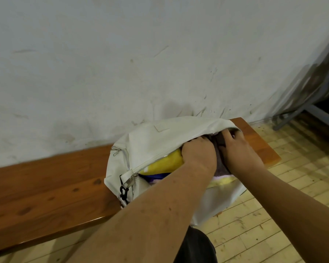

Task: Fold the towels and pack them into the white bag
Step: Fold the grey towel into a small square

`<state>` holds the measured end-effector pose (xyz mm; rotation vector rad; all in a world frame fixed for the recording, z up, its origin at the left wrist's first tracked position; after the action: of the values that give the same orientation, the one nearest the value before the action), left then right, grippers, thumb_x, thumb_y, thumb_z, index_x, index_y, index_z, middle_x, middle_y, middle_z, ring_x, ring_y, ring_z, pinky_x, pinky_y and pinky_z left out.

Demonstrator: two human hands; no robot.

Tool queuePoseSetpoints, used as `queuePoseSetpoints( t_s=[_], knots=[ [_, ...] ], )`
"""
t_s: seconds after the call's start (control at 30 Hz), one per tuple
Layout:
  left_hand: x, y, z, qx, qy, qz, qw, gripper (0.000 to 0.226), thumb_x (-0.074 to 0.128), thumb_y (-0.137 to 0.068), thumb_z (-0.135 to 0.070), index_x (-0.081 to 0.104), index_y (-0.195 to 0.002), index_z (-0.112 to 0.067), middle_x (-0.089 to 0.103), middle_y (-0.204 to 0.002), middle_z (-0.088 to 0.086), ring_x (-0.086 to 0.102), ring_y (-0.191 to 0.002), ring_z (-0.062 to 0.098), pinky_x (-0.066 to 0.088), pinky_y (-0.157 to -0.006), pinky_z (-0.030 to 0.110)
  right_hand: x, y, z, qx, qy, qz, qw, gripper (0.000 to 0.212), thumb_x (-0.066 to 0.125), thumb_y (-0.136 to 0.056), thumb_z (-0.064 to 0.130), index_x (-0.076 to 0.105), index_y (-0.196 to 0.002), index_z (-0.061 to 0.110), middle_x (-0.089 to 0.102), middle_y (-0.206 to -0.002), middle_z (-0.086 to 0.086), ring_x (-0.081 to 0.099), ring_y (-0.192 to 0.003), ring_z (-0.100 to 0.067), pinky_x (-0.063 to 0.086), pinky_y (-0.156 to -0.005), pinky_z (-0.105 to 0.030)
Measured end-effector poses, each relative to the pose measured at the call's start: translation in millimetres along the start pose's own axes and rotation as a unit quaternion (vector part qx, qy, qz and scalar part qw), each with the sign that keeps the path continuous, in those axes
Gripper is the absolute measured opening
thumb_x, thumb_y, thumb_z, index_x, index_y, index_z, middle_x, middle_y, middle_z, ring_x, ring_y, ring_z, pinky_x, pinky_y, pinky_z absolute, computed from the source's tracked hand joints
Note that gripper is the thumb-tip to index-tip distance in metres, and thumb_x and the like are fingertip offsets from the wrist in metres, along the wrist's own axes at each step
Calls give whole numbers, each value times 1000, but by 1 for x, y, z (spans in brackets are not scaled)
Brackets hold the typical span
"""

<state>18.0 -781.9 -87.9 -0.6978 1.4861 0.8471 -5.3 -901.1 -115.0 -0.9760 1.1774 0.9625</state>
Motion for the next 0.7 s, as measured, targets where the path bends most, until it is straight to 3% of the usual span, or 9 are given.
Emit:
queuePoseSetpoints(
  t_s=[0.13, 0.2, 0.27, 0.37, 0.43, 0.5, 0.53, 0.6, 0.7],
  knots=[
    [1, -2, -1, 36, -35, 2, 999, 43, 54, -99, -26, 50, -139, -13, 45, -146, 10, 47, -133, 26, 40, -108, 41, -12, 20, 23, -95, 116, -85, 985, 65, 82, -75, 31, 56, -132, 11, 46, -128, -18, 48, -119, -38, 51, -93, -46],
    [2, -4, 0, 43, -36, 22, 998, 39, 54, -99, -28, 54, -136, -16, 47, -146, 8, 48, -132, 25, 39, -108, 40, -5, 18, 32, -123, 86, -21, 988, 90, 87, -62, 50, 56, -138, 14, 47, -139, -15, 40, -135, -35, 38, -114, -47],
    [1, -6, 1, 44, -38, 36, 998, 35, 53, -99, -27, 58, -132, -16, 53, -142, 6, 50, -131, 24, 39, -107, 39, 10, 8, 31, -107, 52, 64, 991, 117, 80, -54, 69, 42, -152, 21, 37, -155, -11, 27, -148, -32, 22, -125, -46],
    [5, -11, 2, 44, -63, 65, 995, 36, 49, -101, -27, 57, -134, -15, 49, -146, 7, 46, -135, 26, 36, -110, 40, 38, -8, 15, -92, 55, 134, 985, 141, 40, -43, 95, 11, -163, 26, 15, -168, -11, 8, -157, -30, 7, -127, -48],
    [11, -14, 2, 51, -89, 79, 992, 44, 50, -101, -31, 51, -143, -15, 38, -154, 9, 39, -141, 28, 32, -113, 44, 49, -15, 5, -90, 48, 141, 985, 121, 33, -64, 91, -1, -163, 31, 7, -170, -6, 0, -157, -25, -8, -127, -43],
    [19, -18, 0, 59, -108, 98, 988, 54, 54, -99, -37, 44, -149, -19, 32, -158, 10, 34, -144, 29, 31, -115, 46, 54, -21, -1, -88, 14, 124, 988, 84, 39, -94, 65, -1, -162, 36, 6, -171, -1, -2, -157, -21, -14, -122, -35],
    [22, -19, -2, 63, -110, 95, 987, 55, 55, -99, -40, 43, -149, -21, 32, -158, 10, 34, -144, 29, 32, -114, 46, 57, -23, -2, -83, -10, 121, 989, 74, 39, -101, 55, 1, -162, 38, 7, -171, 1, -1, -156, -20, -11, -122, -33],
    [25, -20, -5, 71, -115, 78, 988, 50, 51, -101, -39, 45, -148, -24, 36, -155, 9, 37, -141, 28, 35, -112, 44, 60, -24, -4, -75, -29, 122, 989, 66, 35, -103, 48, 6, -162, 39, 11, -170, 2, 2, -156, -18, -6, -123, -32],
    [28, -17, -8, 80, -131, 50, 987, 45, 46, -103, -33, 46, -147, -24, 42, -153, 5, 39, -141, 26, 36, -110, 43, 61, -25, -7, -60, -33, 137, 988, 68, 26, -96, 54, 16, -161, 36, 21, -168, 0, 10, -155, -20, 2, -124, -33]
  ],
)
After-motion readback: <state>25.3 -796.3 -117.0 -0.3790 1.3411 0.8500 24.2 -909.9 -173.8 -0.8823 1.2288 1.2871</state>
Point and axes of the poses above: each hand's wrist, its own y-axis away from the middle knuckle, its own x-axis out of the palm, z = x × y, the point moved 6 cm from there along -y, towards the middle knuckle
